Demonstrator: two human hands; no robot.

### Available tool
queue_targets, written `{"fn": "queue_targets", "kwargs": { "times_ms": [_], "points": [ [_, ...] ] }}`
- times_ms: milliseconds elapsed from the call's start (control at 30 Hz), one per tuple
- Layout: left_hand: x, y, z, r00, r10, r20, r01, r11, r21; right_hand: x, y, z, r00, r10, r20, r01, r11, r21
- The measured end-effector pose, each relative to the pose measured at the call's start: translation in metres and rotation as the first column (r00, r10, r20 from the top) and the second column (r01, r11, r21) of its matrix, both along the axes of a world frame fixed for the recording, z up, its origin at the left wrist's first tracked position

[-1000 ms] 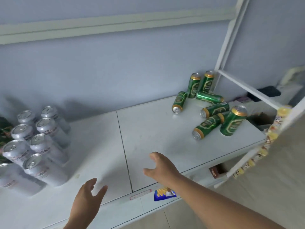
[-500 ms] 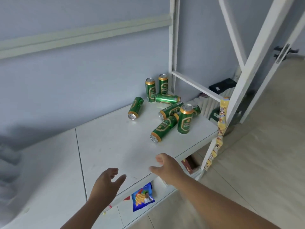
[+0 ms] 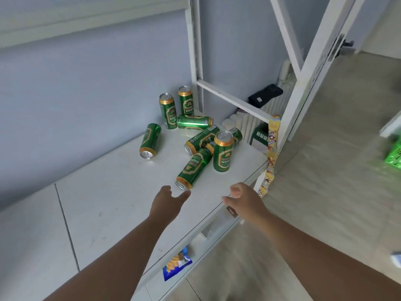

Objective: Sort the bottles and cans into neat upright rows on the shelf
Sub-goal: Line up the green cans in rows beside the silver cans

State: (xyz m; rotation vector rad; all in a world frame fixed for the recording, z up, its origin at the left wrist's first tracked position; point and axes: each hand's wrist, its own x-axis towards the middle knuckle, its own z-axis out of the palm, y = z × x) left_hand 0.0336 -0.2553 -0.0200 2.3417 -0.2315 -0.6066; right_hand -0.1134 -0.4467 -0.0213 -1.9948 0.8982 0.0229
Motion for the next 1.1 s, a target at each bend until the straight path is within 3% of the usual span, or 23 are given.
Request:
{"fn": "queue_targets", "kwargs": {
  "times_ms": [300,500,667,800,1100],
  "points": [
    [0.035,-0.044,-0.029,0.995,0.073,-0.067,-0.073,0.997,0.006,0.056,-0.044,0.007,0.993,-0.094,0.066,0.097,0.994,-0.041],
    [0.028,-0.055,-0.042,0.99,0.141,-0.006,-0.141,0.99,0.01,0.091,-0.061,-0.002,0.983,-0.137,0.124,0.142,0.99,-0.025],
    [0.025,-0.06,-0.042,0.998,0.061,-0.002,-0.061,0.996,0.065,0.105,-0.061,-0.017,0.978,-0.138,0.158,0.144,0.989,-0.028],
    [0.021,-0.049,-0.041,0.996,0.089,-0.021,-0.088,0.996,0.027,0.112,-0.062,-0.027,0.957,-0.199,0.213,0.205,0.979,-0.009],
    [0.002,-0.001,-0.013,0.979,0.201,-0.016,-0.201,0.967,-0.157,0.109,-0.066,-0.03,0.957,-0.136,0.258,0.155,0.986,-0.057]
  ]
}}
